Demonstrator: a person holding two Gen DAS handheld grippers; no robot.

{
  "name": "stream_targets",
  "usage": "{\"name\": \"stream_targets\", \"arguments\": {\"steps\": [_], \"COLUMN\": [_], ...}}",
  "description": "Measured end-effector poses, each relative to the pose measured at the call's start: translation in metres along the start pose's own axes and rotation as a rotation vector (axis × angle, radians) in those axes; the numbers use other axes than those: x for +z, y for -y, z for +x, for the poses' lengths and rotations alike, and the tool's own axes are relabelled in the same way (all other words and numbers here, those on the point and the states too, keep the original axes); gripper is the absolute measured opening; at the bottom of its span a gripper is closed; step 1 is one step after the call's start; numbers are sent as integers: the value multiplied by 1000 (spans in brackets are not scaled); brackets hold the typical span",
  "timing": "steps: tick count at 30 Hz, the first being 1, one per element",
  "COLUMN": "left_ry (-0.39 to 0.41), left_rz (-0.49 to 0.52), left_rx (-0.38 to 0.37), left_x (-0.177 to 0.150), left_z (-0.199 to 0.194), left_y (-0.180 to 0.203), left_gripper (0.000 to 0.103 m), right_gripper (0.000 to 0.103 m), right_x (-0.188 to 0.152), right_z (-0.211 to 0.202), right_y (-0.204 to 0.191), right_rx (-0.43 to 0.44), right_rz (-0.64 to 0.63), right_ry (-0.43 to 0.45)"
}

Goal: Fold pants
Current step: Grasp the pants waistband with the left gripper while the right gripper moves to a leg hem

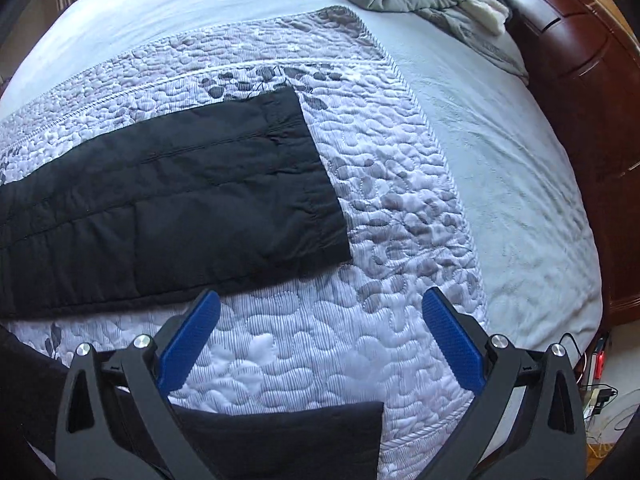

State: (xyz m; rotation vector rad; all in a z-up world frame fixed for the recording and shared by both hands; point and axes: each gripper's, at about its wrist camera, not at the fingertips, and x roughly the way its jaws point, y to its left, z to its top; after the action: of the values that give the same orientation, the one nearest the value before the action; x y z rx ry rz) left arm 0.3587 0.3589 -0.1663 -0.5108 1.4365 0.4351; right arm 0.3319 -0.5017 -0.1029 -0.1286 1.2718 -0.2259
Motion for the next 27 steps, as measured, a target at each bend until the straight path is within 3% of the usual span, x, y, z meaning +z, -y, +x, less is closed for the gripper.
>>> {"name": "stream_targets", "arguments": {"steps": [4, 7, 10, 11, 18, 24, 27], "left_ry": [-14, -5, -18, -23, 9, 45, 53], "left_rz": [1, 16, 17, 23, 53, 87, 83], "left_rx": [-22, -22, -45, -82, -133, -164, -174], "left_x": [-4, -8, -5, -3, -11, -15, -16], "left_z": [14, 14, 7, 3, -19, -35, -32], "left_y": [2, 4, 6, 8, 23, 29, 23], "left_gripper": [89, 74, 46, 25, 13, 11, 11], "right_gripper": [100, 100, 100, 100, 100, 100, 100], "right_x": [5, 10, 18, 22, 45, 67, 89], "right_z": [18, 28, 36, 38, 41, 48, 59], "right_y": [-6, -12, -12, -10, 10, 23, 31], "right_rx": [22, 18, 22, 33, 57, 49, 153], "right_rz": [4, -9, -3, 8, 97, 97, 113], "right_ry": [-30, -34, -42, -41, -21, 3, -12]}}
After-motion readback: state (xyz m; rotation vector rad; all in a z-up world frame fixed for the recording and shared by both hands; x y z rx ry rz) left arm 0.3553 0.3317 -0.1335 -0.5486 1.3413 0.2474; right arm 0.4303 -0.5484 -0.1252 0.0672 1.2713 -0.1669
